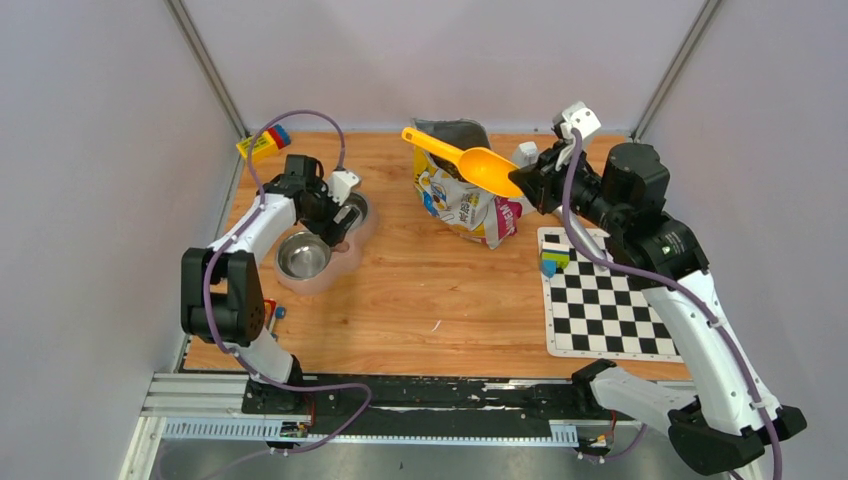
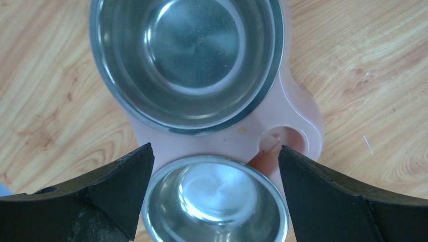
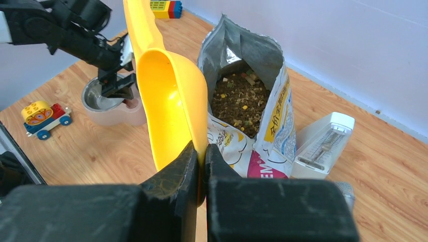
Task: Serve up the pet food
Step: Move the pet food bowl to the center of the board.
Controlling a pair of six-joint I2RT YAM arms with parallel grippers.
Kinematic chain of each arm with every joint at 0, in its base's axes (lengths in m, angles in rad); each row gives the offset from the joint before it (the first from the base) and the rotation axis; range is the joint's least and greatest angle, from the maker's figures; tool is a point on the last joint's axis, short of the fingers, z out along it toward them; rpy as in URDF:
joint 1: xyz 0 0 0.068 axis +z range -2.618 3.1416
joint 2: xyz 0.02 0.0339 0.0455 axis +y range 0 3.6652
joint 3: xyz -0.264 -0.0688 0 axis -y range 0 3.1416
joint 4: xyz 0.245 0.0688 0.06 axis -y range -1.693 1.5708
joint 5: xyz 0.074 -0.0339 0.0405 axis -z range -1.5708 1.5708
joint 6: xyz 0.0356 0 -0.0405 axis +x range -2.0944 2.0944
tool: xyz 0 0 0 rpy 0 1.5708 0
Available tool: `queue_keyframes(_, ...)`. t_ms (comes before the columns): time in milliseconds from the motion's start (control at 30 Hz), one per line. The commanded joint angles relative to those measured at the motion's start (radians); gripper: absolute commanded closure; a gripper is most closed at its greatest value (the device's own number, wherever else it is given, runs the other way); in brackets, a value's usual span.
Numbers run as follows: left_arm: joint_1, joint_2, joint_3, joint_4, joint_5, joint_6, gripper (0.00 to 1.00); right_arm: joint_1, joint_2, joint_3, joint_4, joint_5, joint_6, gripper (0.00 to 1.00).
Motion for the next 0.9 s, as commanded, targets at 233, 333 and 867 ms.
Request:
queue_keyframes(233, 0.020, 0.084, 0.042, 0.079, -0.035, -0.033, 0.00, -0.004, -0.044, -0.008, 0.066, -0.037, 0.004, 1.00)
queue_keyframes(333, 0.024, 0.103, 0.046, 0.080, -0.038, -0.036, 0.00, -0.004, -0.043, -0.005, 0.067, -0.042, 0.006, 1.00)
queue_keyframes(867, 0.033, 0.242, 0.182, 0.005, 0.108, -0.007, 0.00, -0.004, -0.021, -0.001, 0.067, -0.046, 0.011, 1.00)
